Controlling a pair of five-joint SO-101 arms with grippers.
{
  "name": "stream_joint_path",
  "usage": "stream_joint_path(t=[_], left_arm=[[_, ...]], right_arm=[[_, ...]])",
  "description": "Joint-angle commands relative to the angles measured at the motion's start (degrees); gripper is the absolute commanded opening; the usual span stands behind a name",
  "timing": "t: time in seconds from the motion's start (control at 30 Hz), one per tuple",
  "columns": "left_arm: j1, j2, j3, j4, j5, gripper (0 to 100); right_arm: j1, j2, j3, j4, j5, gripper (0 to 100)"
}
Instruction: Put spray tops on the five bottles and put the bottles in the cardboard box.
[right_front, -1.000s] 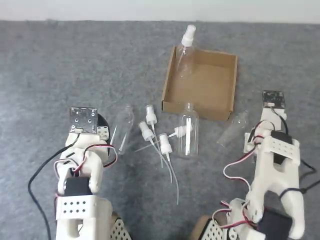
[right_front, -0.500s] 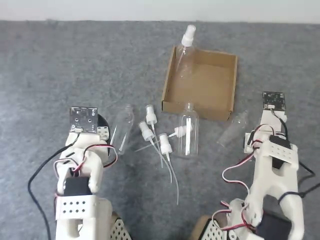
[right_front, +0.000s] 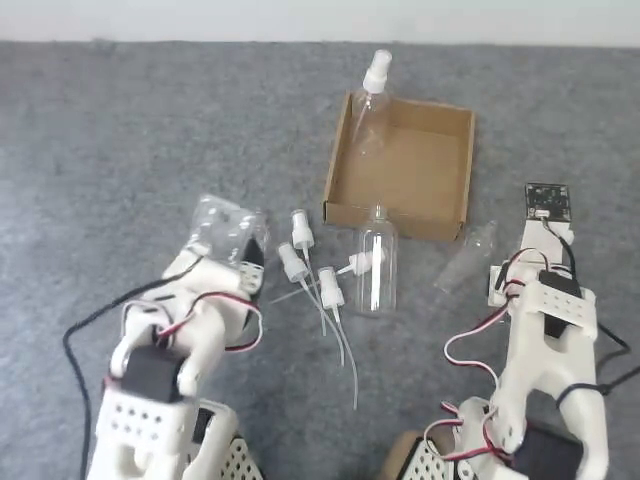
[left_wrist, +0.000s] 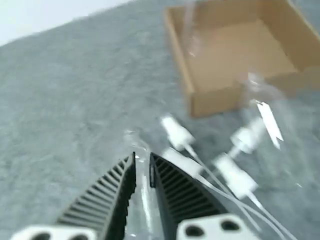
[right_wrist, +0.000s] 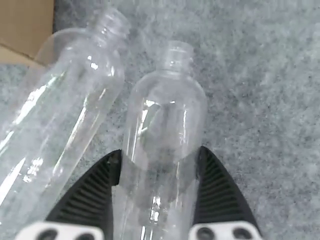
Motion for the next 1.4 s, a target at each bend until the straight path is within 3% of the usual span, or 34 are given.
stream_joint_path(t=[0.0, 0.17, 0.4, 0.5, 0.63, 0.87, 1.37], left_arm=[[4.4, 15.82, -9.27, 1.41, -0.53, 4], [8.26, 37.01, -19.91, 1.14, 2.73, 4], [8.18, 61.01, -34.51, 1.05, 12.13, 13], [7.47, 67.16, -36.44, -2.55, 16.09, 12], [5.36, 70.95, -36.62, -5.27, 21.36, 11], [-0.7, 73.49, -36.53, -5.36, 21.98, 11], [-0.7, 77.45, -36.79, -4.92, 21.98, 17]], right_arm=[[-0.04, 1.19, 3.16, -1.63, 0.62, 1.9], [0.04, 1.19, 3.25, -1.71, 0.62, 0.6], [0.13, 0.22, 3.52, -1.71, 0.62, 0.6], [0.13, -2.42, 5.98, -3.47, 0.62, 0.6], [-0.13, -7.52, 9.85, -5.32, 0.7, 0.6], [-0.22, -9.36, 10.81, -5.41, 1.67, 0.6], [-0.31, -9.45, 11.34, -5.41, 2.64, 0.6]])
